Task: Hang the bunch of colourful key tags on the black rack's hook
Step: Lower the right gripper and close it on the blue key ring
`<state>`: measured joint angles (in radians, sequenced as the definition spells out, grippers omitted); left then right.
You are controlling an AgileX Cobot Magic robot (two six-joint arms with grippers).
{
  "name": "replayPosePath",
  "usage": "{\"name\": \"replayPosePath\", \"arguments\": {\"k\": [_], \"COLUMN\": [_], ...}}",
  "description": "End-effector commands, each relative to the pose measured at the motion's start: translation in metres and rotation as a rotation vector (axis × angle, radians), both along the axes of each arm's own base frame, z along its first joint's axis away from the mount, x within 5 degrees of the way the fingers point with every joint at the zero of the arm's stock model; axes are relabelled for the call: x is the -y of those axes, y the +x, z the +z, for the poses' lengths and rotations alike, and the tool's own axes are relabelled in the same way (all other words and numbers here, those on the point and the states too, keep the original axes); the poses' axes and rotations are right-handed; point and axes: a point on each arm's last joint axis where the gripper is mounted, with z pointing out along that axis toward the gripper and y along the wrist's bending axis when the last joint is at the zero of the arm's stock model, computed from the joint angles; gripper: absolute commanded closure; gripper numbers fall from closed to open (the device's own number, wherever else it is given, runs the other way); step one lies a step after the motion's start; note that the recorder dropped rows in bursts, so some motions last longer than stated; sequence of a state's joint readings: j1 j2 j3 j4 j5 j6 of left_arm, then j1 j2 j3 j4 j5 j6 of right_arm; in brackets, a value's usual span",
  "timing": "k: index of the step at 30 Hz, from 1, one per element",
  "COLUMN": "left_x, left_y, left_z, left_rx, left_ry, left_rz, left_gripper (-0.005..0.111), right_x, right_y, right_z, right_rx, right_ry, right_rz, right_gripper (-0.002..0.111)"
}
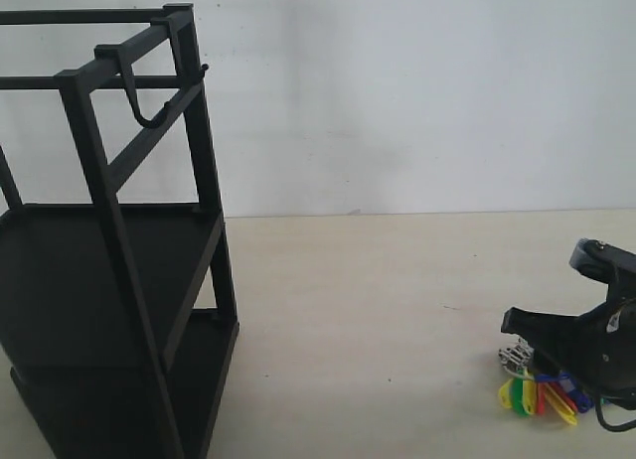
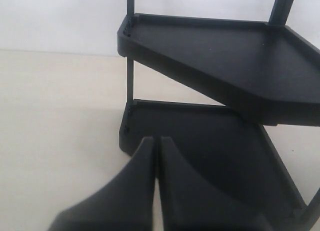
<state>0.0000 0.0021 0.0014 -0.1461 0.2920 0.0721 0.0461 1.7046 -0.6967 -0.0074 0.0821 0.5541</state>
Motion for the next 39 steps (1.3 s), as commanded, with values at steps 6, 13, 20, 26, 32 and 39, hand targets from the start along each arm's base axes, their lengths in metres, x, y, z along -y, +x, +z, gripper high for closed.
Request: {"name": "replayPosePath", "arguments": {"k": [6,13,20,26,32,39], "left_x": [-0.0002,-0.0002,-0.0002,-0.0002,-0.0002,-0.0002], "left_y": [0.0,0.0,0.0,0.0,0.0,0.0], "left_z": [0.0012,0.0012,0.0012,0.0012,0.0012,0.0012], "left_rx": [0.011,0.011,0.011,0.011,0.011,0.011], "left_ry": [0.008,0.008,0.008,0.008,0.008,0.008], "left_rz": [0.0,0.0,0.0,0.0,0.0,0.0], "left_gripper": [0.102,0.102,0.102,0.102,0.102,0.102], "right_x": [0.0017,0.0017,0.0017,0.0017,0.0017,0.0017], "right_y": [0.0038,0.0041,0.004,0.004,0.0035,0.0037], "right_z": [0.0018,0.0021,0.002,0.002,0.0016,0.0018], "right_rx": [0.037,0.041,0.04,0.04,0.033,0.036], "right_ry": [0.012,0.022,0.039,0.043,0.036,0.003], "right_rz": [-0.022,-0.036,-0.061,-0.067,-0.058,-0.009], "right_gripper": [0.057,0.057,0.067,0.075,0.081,0.108]}}
